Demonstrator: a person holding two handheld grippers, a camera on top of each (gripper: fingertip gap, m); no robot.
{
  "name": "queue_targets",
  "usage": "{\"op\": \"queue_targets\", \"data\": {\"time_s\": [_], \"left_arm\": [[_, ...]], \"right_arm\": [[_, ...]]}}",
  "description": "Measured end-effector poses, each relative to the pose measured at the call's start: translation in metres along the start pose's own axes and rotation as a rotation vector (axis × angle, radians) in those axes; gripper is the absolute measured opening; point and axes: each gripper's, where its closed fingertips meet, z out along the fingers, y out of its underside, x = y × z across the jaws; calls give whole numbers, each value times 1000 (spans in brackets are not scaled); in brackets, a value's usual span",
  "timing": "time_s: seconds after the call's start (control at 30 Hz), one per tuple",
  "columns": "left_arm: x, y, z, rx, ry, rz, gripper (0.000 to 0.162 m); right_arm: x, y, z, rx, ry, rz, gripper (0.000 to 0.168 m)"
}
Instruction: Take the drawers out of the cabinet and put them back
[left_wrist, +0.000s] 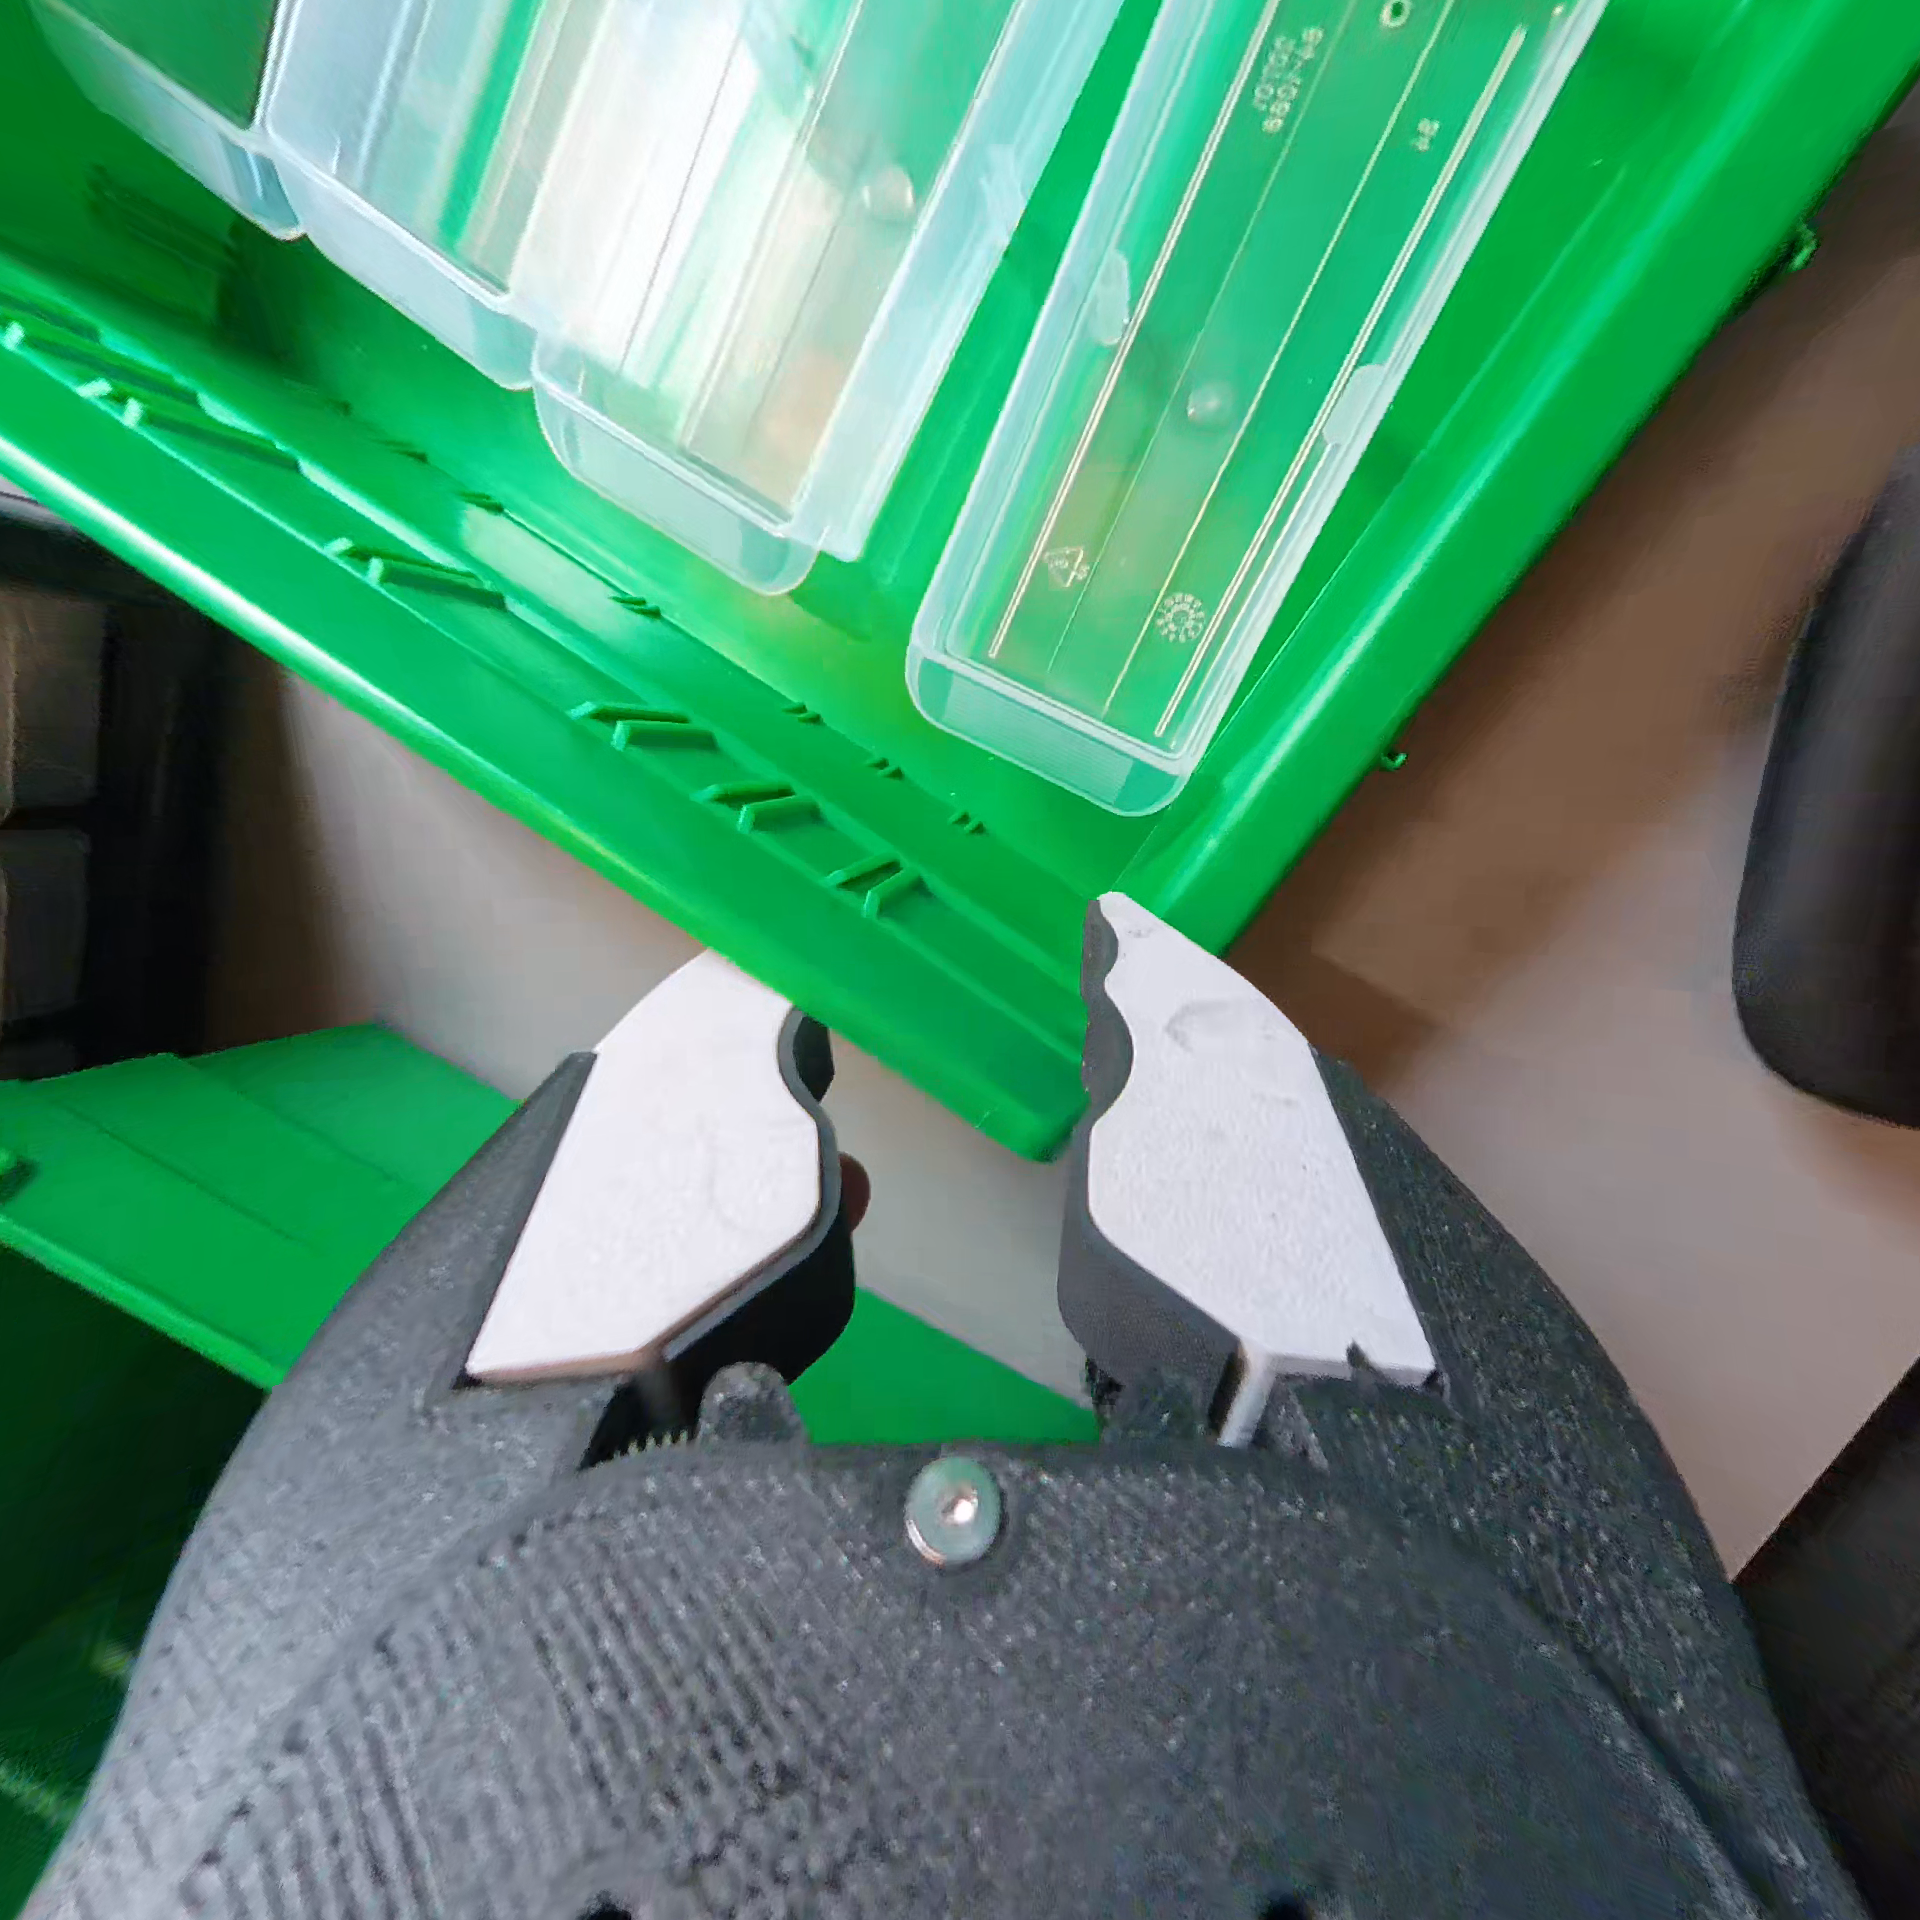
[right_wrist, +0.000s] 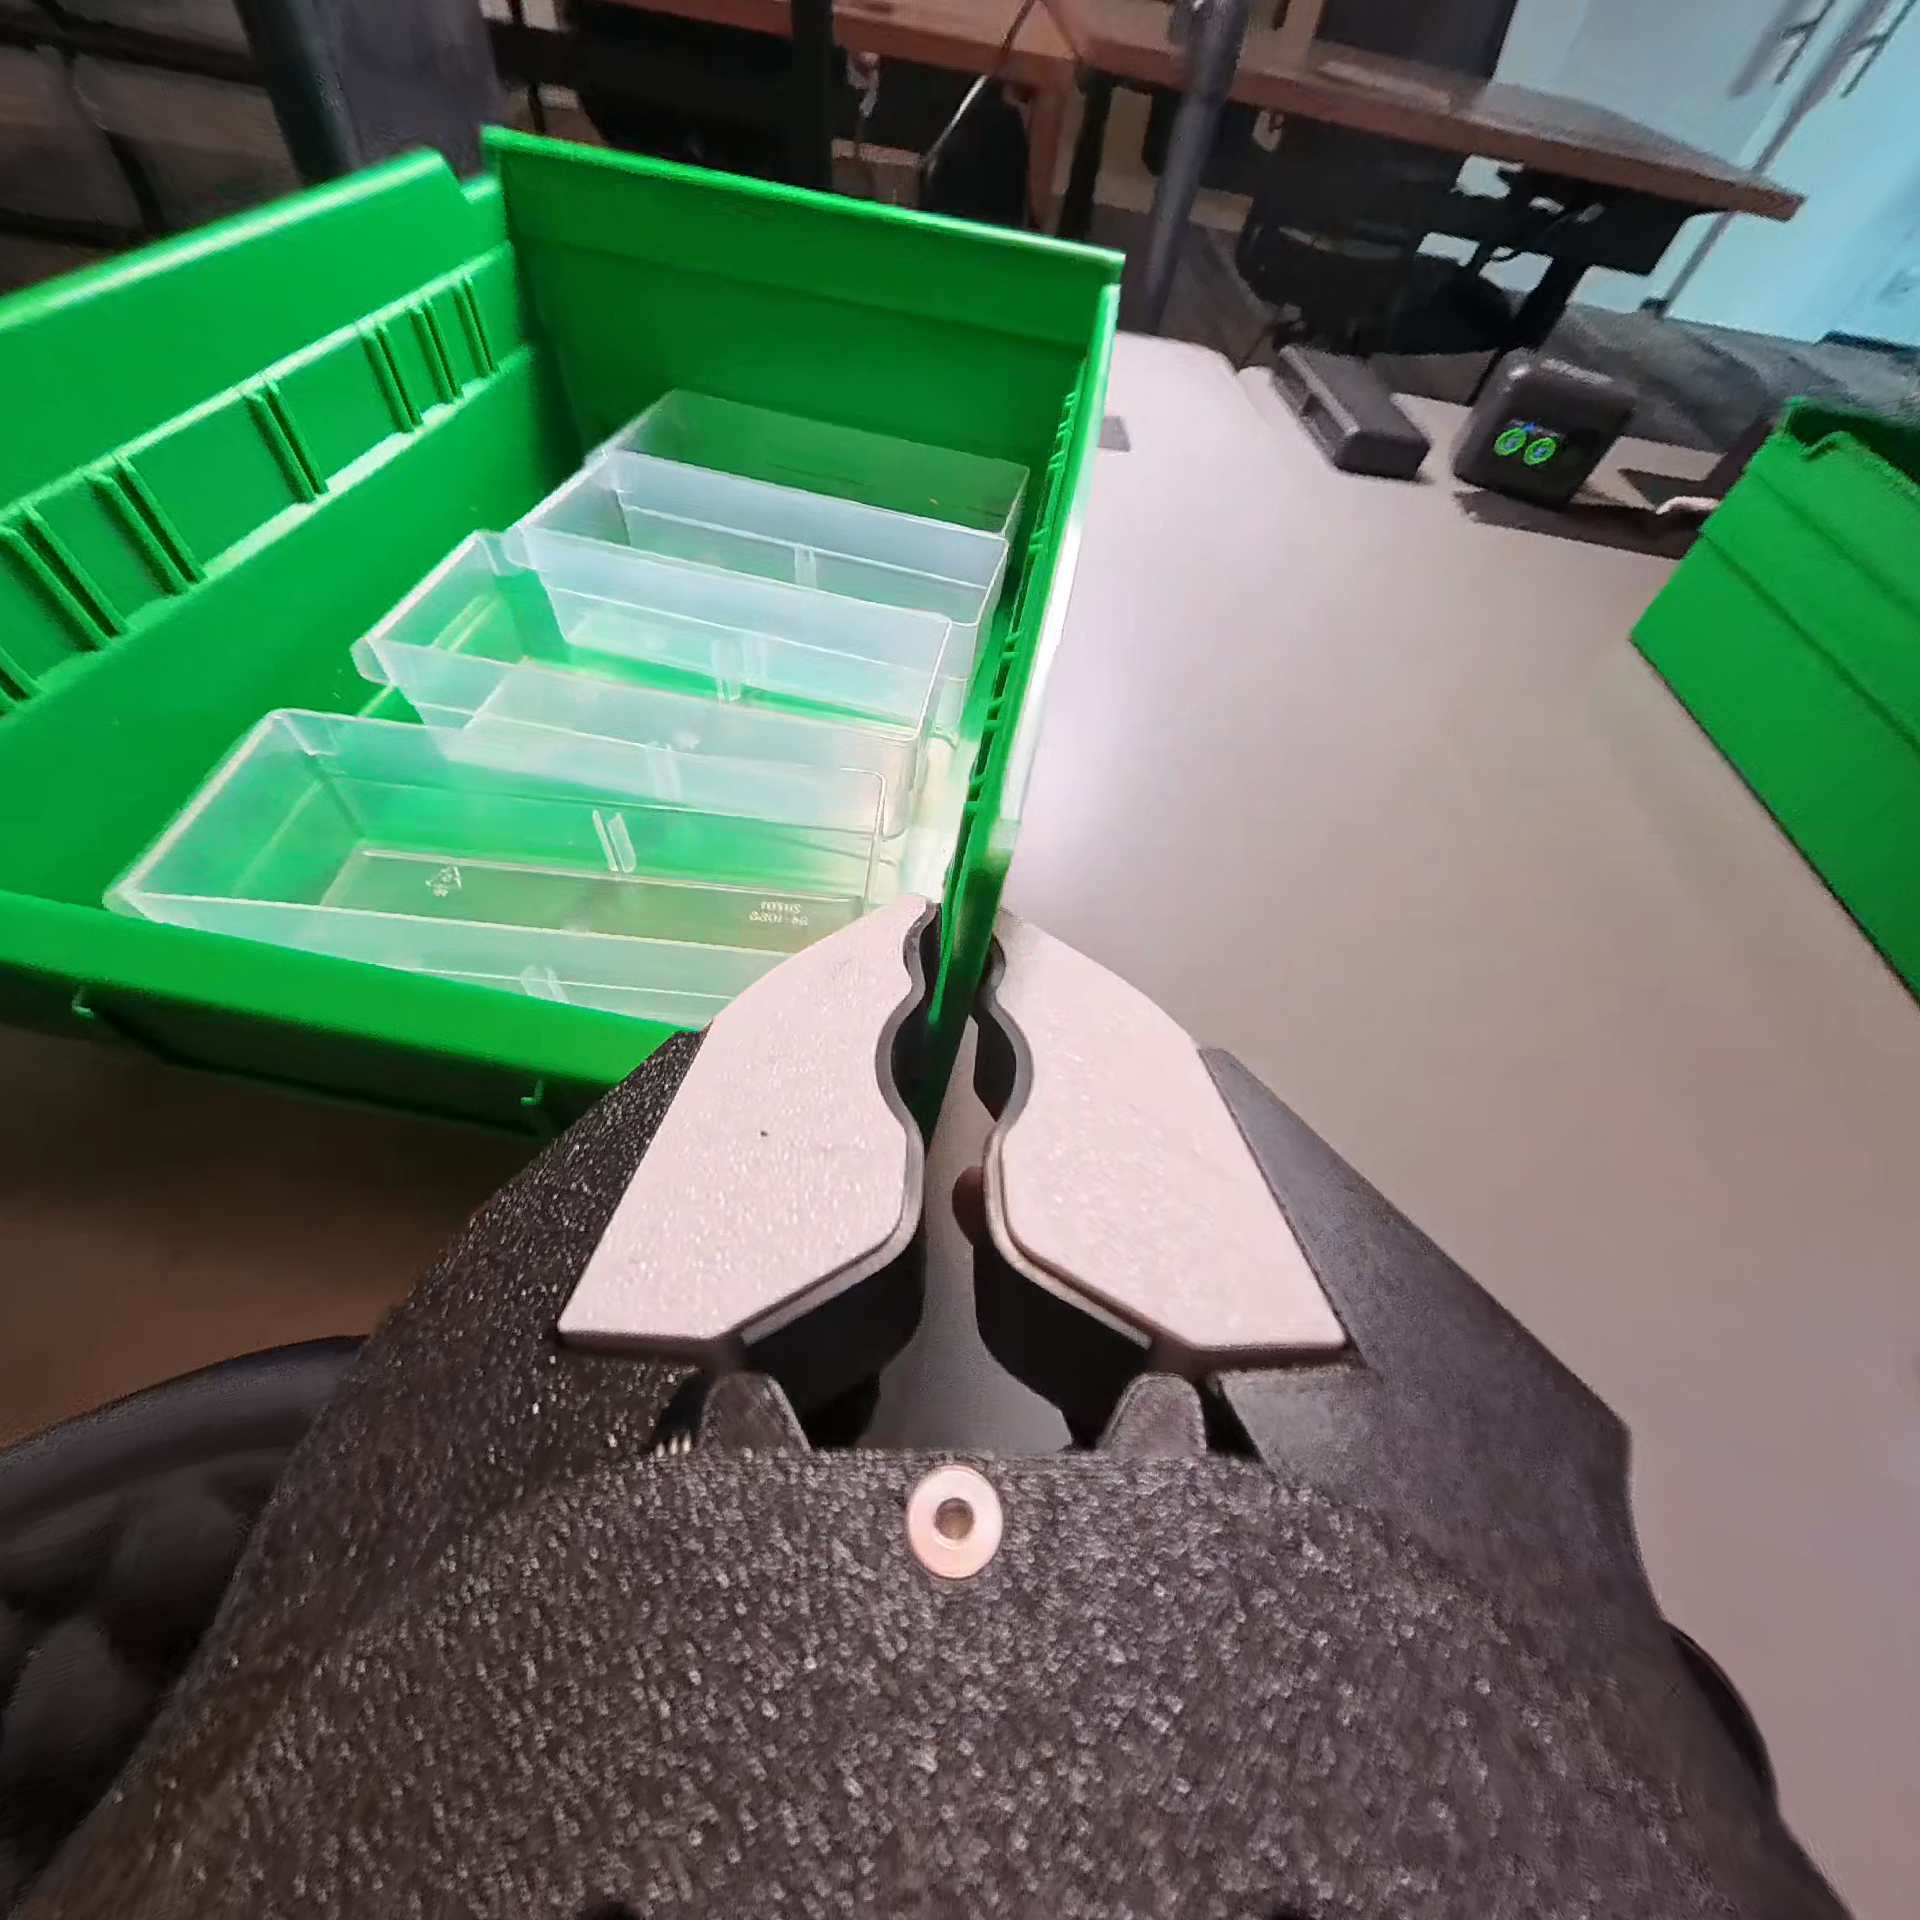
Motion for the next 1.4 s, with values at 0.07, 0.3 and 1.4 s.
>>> {"op": "queue_targets", "data": {"time_s": [0.07,0.3,1.4], "left_arm": [[2,-7,4,27,22,-36,41],[2,-31,-7,200,30,-60,41],[-93,370,-335,712,-799,-645,25]], "right_arm": [[7,-5,-7,31,31,1,3],[20,-27,-24,94,83,11,3],[-445,-202,-116,361,-802,-131,13]]}}
